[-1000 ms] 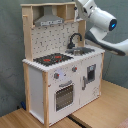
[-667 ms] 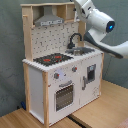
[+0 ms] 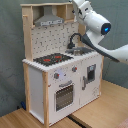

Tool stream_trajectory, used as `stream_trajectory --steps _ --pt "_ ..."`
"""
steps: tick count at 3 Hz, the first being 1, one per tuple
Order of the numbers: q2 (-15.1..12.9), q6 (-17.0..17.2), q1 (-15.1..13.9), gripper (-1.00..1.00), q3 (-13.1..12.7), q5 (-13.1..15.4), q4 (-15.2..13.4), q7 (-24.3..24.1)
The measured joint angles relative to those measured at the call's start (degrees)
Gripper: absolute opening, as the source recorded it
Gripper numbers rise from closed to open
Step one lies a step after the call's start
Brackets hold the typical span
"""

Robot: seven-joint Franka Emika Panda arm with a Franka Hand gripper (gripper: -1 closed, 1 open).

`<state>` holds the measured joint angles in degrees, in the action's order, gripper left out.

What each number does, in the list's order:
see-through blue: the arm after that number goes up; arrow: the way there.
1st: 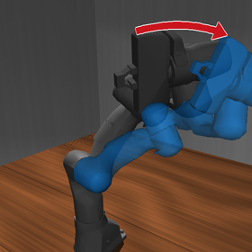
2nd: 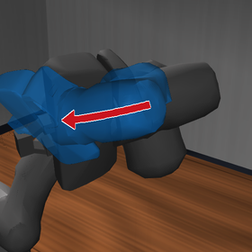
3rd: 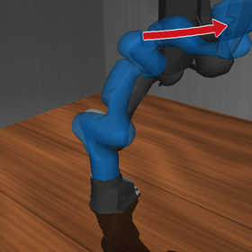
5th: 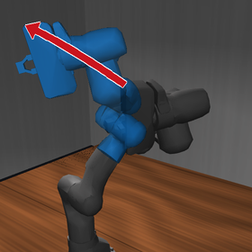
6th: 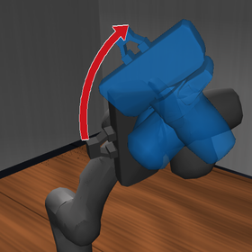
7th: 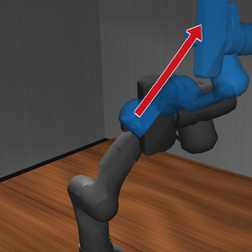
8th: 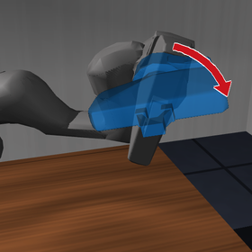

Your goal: Play with the kitchen

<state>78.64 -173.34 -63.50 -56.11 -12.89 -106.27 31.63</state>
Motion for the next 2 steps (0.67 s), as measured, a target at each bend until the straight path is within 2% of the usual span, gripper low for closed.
stream_trajectory --steps 1,2 --pt "1.91 3.86 -1.18 1.0 0.81 0.0 0.89 -3.62" --pt "3.51 9.24 -2.39 1.0 1.6 0.0 2.17 -7.74"
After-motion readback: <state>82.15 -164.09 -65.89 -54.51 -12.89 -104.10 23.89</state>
